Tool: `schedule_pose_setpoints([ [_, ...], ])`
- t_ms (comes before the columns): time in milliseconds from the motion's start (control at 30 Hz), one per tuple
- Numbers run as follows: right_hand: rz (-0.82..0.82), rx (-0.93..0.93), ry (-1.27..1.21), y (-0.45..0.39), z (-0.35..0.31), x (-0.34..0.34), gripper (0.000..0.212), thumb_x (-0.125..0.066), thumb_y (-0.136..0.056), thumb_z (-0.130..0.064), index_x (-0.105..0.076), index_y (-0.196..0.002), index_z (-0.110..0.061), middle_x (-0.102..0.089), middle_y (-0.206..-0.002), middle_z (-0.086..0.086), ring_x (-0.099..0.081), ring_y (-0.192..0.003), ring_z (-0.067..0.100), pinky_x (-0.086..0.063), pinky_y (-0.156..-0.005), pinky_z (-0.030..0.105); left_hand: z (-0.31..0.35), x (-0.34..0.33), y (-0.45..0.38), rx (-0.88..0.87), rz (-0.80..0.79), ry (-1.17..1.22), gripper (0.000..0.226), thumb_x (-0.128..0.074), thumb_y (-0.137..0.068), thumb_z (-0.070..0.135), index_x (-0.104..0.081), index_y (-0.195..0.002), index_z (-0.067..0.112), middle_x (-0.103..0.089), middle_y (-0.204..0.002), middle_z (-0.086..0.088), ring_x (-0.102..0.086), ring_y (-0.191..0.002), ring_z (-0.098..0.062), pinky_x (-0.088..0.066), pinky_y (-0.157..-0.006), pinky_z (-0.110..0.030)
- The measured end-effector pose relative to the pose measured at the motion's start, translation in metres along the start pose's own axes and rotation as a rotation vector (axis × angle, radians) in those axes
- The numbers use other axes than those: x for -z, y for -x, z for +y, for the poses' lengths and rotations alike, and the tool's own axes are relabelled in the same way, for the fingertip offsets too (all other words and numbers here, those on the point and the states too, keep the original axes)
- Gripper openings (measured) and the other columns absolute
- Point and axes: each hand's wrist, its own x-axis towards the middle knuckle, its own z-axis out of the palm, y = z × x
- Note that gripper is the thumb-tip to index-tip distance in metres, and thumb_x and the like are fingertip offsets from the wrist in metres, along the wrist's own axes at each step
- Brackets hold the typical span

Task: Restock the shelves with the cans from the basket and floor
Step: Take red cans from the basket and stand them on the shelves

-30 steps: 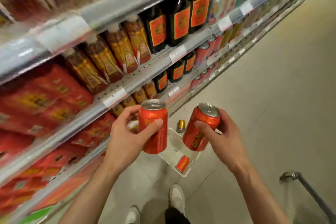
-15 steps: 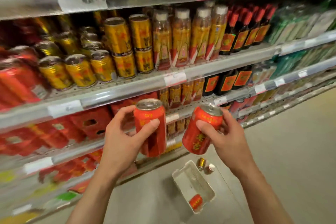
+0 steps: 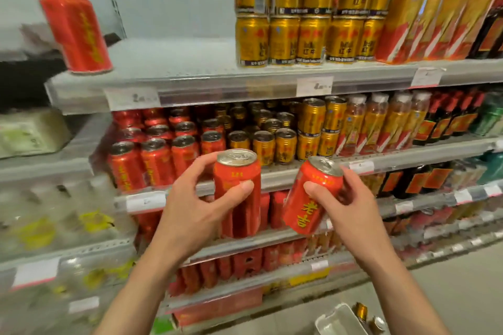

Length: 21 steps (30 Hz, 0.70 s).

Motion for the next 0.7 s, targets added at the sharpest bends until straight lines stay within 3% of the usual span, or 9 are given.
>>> schedule_pose_setpoints([
  [67,-0.021,0.042,0.015,-0.006,-0.017,-0.024,0.055,-0.080,-0.068,-0.062,-0.067,-0.119,-0.043,-0.075,-0.111,-0.021,-0.071,-0.098,-0.001,-0.054,-0.073,0.010,0.006,0.027,-0.006,-0.025,0.026,-0.037,0.059,-0.080,-0.067,0.065,-0.066,-0.119,0.041,-0.074,-0.113,0.022,-0.069,-0.107,0.000,-0.051,-0.088,-0.015],
  [167,-0.060,0.114,0.028,-0.022,-0.043,-0.057,0.052,-0.078,-0.069,-0.061,-0.069,-0.115,-0.040,-0.076,-0.107,-0.022,-0.071,-0.097,-0.002,-0.053,-0.073,0.009,0.014,0.060,-0.019,-0.049,0.068,-0.032,0.057,-0.081,-0.068,0.063,-0.067,-0.118,0.040,-0.075,-0.110,0.021,-0.071,-0.099,0.001,-0.051,-0.082,-0.012],
  [267,-0.111,0.177,0.029,-0.044,-0.066,-0.081,0.049,-0.087,-0.071,-0.059,-0.069,-0.113,-0.041,-0.077,-0.106,-0.022,-0.072,-0.097,-0.003,-0.052,-0.075,0.009,0.023,0.087,-0.037,-0.080,0.109,-0.047,0.056,-0.080,-0.067,0.068,-0.068,-0.116,0.043,-0.077,-0.108,0.019,-0.072,-0.099,-0.001,-0.055,-0.086,-0.025],
  [333,-0.144,0.219,0.036,-0.062,-0.082,-0.093,0.057,-0.082,-0.067,-0.063,-0.068,-0.116,-0.038,-0.077,-0.107,-0.020,-0.072,-0.097,-0.002,-0.052,-0.078,0.016,0.033,0.103,-0.054,-0.106,0.130,-0.073,0.060,-0.077,-0.064,0.077,-0.068,-0.114,0.045,-0.077,-0.106,0.020,-0.073,-0.097,-0.001,-0.053,-0.086,-0.030],
  [400,-0.170,0.258,0.041,-0.081,-0.098,-0.102,0.062,-0.078,-0.063,-0.068,-0.068,-0.117,-0.038,-0.077,-0.107,-0.022,-0.072,-0.097,-0.003,-0.052,-0.080,0.020,0.044,0.118,-0.073,-0.131,0.141,-0.108,0.061,-0.075,-0.062,0.080,-0.067,-0.114,0.049,-0.077,-0.104,0.023,-0.073,-0.097,0.001,-0.054,-0.086,-0.028],
  [533,-0.243,0.334,0.005,-0.124,-0.133,-0.116,0.055,-0.085,-0.070,-0.063,-0.067,-0.115,-0.038,-0.077,-0.102,-0.024,-0.072,-0.093,-0.005,-0.055,-0.069,0.010,0.071,0.145,-0.116,-0.176,0.144,-0.211,0.062,-0.078,-0.062,0.077,-0.068,-0.112,0.042,-0.077,-0.101,0.022,-0.074,-0.093,0.000,-0.055,-0.078,-0.016],
  [700,-0.289,0.419,0.064,-0.180,-0.167,-0.134,0.058,-0.081,-0.064,-0.070,-0.068,-0.111,-0.039,-0.075,-0.101,-0.027,-0.071,-0.092,-0.006,-0.055,-0.067,0.010,0.102,0.175,-0.167,-0.148,0.078,-0.406,0.065,-0.075,-0.058,0.078,-0.061,-0.113,0.047,-0.074,-0.098,0.023,-0.072,-0.090,0.001,-0.057,-0.073,-0.019],
])
